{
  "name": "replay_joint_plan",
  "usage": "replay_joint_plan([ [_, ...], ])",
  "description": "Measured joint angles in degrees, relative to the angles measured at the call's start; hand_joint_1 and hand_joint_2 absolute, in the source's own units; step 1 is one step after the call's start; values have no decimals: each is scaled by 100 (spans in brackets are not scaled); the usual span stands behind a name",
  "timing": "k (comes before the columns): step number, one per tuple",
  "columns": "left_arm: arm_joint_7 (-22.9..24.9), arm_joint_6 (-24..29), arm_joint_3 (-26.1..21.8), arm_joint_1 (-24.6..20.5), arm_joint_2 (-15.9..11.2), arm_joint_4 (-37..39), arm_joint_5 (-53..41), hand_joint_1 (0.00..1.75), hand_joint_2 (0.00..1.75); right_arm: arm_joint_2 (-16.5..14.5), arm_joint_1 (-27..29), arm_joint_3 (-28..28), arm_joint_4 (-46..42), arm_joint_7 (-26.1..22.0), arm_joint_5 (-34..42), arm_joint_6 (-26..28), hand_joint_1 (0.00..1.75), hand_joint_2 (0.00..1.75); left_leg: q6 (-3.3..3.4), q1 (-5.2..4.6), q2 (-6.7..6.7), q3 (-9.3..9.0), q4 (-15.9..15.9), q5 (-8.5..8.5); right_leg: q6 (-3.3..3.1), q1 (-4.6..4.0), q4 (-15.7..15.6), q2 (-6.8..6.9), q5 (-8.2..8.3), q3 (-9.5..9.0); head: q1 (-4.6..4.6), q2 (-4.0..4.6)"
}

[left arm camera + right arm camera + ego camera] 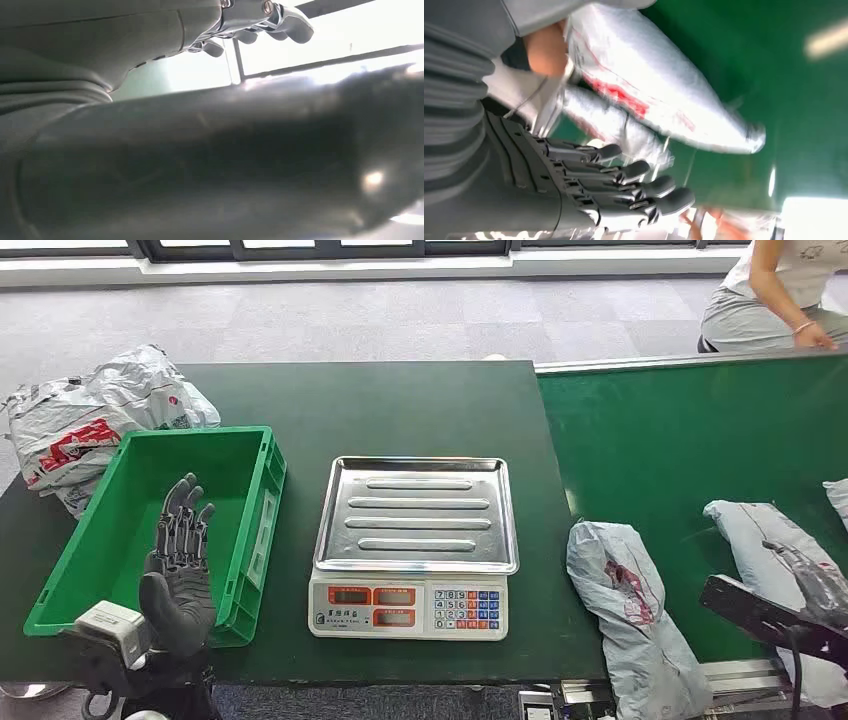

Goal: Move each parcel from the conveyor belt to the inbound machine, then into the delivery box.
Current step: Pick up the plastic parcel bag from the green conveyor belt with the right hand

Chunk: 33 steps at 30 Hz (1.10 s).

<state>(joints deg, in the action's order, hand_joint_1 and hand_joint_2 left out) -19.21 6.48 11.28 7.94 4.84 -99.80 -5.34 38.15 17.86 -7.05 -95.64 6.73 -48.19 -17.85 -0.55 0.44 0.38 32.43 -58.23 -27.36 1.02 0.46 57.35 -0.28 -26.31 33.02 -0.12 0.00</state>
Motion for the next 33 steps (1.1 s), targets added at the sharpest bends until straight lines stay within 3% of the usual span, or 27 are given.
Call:
replay_joint_plan([
  [2,25,-8,0,10,26,-8,-39,0,0,-434,-38,165,100,24,-201,368,0,175,-10,8,1,10,1,-10,-9,-9,-2,0,-4,-9,-3,0],
  [4,58,-16,0,25,67,-28,-98,0,0,-1064,-75,513,297,107,-360,900,0,175,-18,8,0,23,6,-20,-19,-7,4,3,-17,-15,-4,0],
  [8,77,-12,0,47,103,-61,-132,0,0,-1551,-196,944,524,194,-129,1165,0,175,-19,-1,-4,26,9,-17,-21,5,18,7,-27,-9,-3,0],
  [20,78,-12,0,85,155,-86,-168,0,0,-1934,-473,1117,794,173,-76,1066,0,175,-22,-4,-12,-2,8,-11,-23,10,19,8,-26,-7,-3,0],
  [26,79,-12,0,88,170,-103,-185,0,0,-1987,-496,1122,836,218,-166,975,0,175,-18,-4,-12,27,8,-17,-22,10,18,9,-30,-10,-3,0],
  [33,119,-125,0,63,181,-89,-209,0,0,-1944,-342,1124,891,430,-270,475,0,175,-20,-4,-18,-17,6,-8,-23,10,19,15,-26,-8,-3,0],
])
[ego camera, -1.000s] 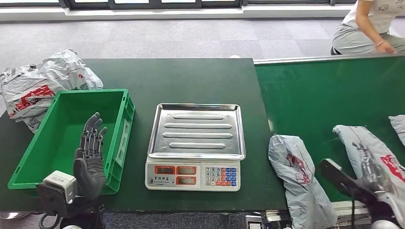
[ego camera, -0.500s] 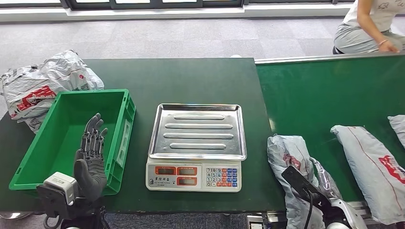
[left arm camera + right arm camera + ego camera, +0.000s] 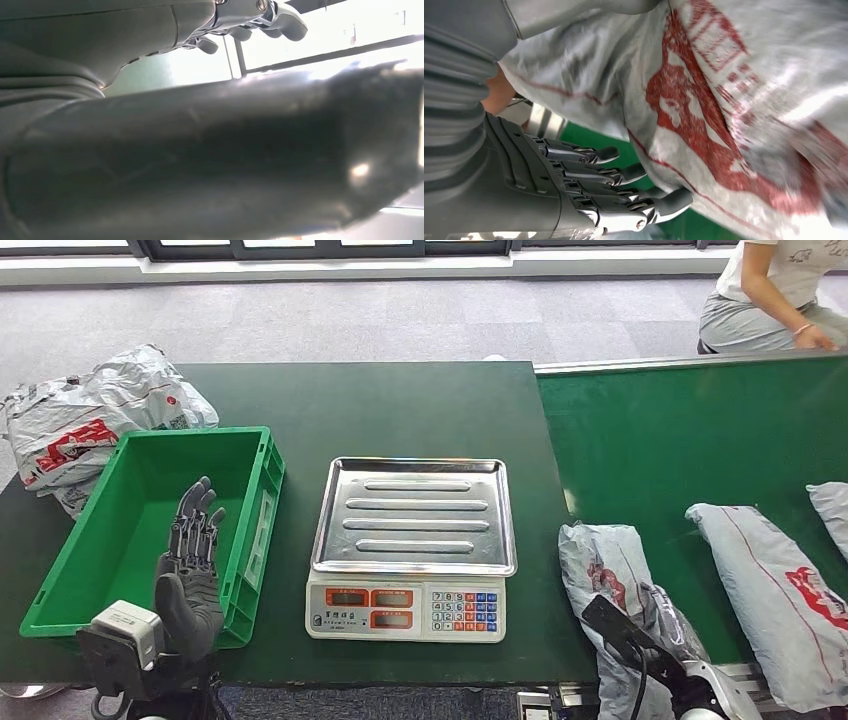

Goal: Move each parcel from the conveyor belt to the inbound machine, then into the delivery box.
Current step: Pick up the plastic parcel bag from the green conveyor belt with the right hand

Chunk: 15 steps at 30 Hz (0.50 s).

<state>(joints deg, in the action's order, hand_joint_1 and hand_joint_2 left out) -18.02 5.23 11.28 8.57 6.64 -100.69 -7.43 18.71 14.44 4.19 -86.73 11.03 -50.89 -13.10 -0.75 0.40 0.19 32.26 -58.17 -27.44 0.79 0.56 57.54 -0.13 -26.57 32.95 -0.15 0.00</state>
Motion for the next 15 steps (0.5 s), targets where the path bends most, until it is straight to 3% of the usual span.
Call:
replay_joint_plan([
  [5,18,-17,0,-50,2,25,-3,0,0,6,-17,71,128,-25,22,-36,0,175,-1,0,2,1,0,-2,0,-1,0,-2,0,-1,-1,0],
  [10,108,-55,0,-273,46,115,-15,0,0,11,-396,878,1113,-73,226,195,1,175,-12,13,73,-36,1,-50,-15,-29,-17,-66,-13,-60,-2,0],
  [14,140,-50,0,-273,51,119,-17,0,0,13,-516,1091,1320,-21,264,376,175,175,-22,25,97,-59,1,-55,-23,-30,-17,-92,-8,-79,-2,0],
  [15,149,-41,0,-266,52,114,-19,0,0,13,-545,1155,1372,-14,248,510,175,175,-24,27,100,-61,1,-54,-25,-30,-17,-95,-6,-83,-3,0],
])
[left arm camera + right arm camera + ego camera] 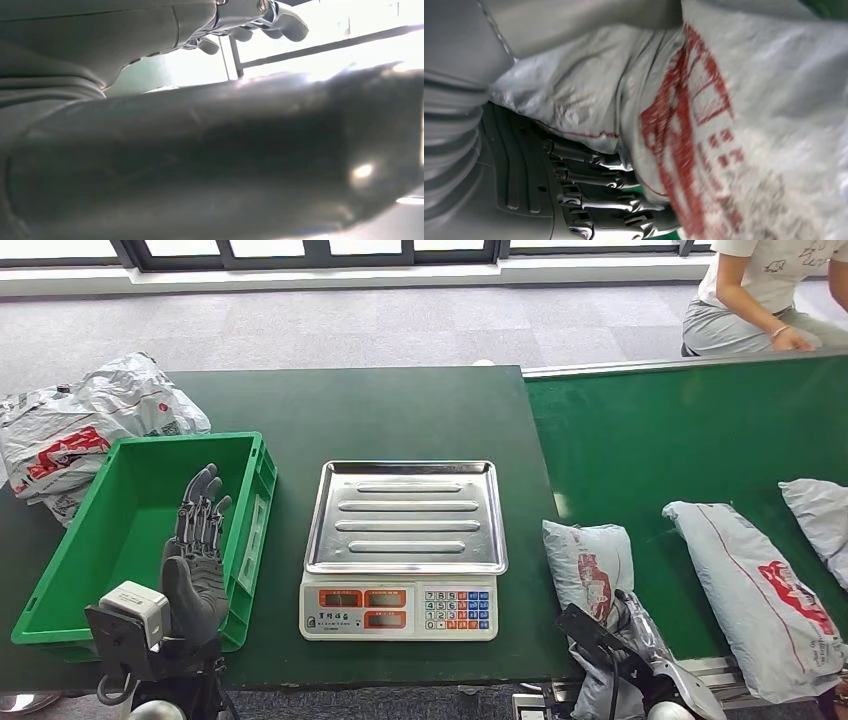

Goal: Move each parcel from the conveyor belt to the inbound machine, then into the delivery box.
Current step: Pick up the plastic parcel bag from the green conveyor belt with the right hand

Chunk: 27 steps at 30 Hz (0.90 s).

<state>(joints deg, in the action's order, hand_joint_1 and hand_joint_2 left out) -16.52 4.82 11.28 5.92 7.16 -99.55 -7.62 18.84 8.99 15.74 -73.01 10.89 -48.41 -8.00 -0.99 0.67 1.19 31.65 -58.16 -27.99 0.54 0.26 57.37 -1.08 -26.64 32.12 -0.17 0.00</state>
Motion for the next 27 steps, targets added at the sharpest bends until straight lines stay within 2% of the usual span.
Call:
replay_joint_plan([
  [4,7,39,0,120,1,-91,-6,0,0,-37,-67,182,78,19,-90,584,175,175,-7,3,0,-1,0,6,-4,0,1,0,2,-2,0,0],
  [10,5,85,0,267,7,-207,-7,0,0,-95,-39,189,2,121,-144,888,175,175,-9,4,-4,2,0,9,-5,-1,2,6,3,-1,0,0],
  [27,47,91,0,343,15,-275,-10,0,0,-178,443,-138,-689,191,-208,1142,175,175,-12,3,-46,17,1,7,-16,-1,8,45,-16,22,1,0],
])
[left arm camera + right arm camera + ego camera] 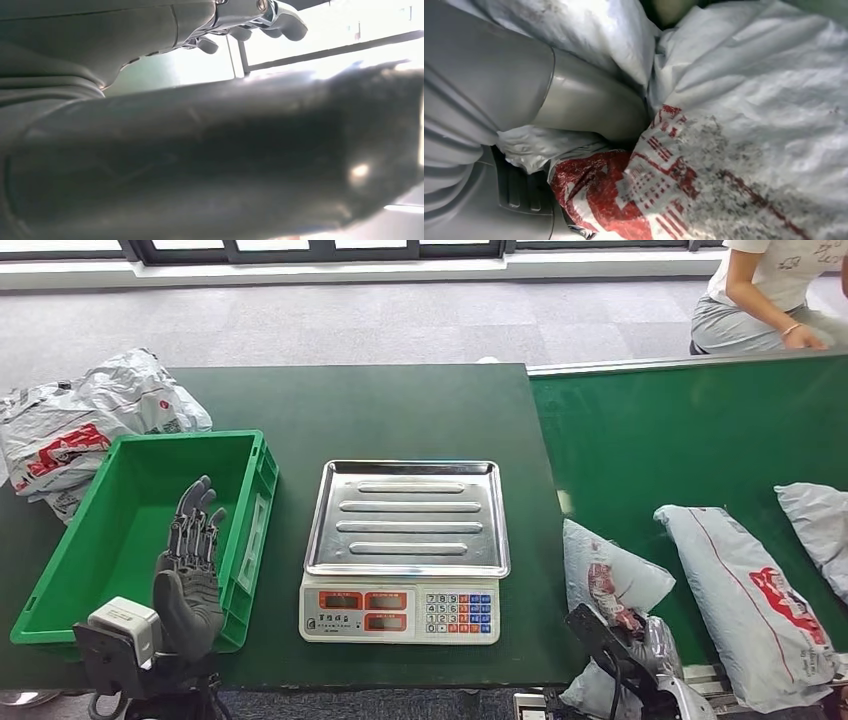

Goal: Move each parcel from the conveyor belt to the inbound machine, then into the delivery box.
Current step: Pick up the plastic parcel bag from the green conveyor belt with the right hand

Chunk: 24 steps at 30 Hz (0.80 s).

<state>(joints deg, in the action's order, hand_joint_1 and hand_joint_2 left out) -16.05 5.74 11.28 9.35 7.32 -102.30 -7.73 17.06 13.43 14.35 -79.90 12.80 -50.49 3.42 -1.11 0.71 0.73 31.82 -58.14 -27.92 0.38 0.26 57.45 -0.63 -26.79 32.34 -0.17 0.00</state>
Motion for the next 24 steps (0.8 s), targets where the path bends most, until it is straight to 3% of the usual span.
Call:
replay_joint_plan([
  [6,-133,9,0,308,-1,-209,-70,0,0,-563,389,-731,-997,-537,-564,361,175,175,-1,-5,-12,48,2,0,-8,2,10,15,-8,31,-1,0],
  [12,-361,-1,0,491,-58,-227,-8,0,0,-1049,359,-1708,-1961,-1387,-381,660,175,175,3,-12,-22,47,2,3,-5,2,10,34,-12,33,-1,0],
  [17,-499,61,2,581,-203,-171,126,0,0,-1125,282,-2074,-2448,-1696,-280,858,175,175,7,-17,-30,53,2,4,-2,6,10,37,-11,30,-1,0],
  [24,-547,125,12,582,-319,-67,195,0,0,-939,-187,-2090,-2472,-1745,-117,995,175,175,23,-20,-35,31,0,20,14,19,10,42,-1,34,-1,0],
])
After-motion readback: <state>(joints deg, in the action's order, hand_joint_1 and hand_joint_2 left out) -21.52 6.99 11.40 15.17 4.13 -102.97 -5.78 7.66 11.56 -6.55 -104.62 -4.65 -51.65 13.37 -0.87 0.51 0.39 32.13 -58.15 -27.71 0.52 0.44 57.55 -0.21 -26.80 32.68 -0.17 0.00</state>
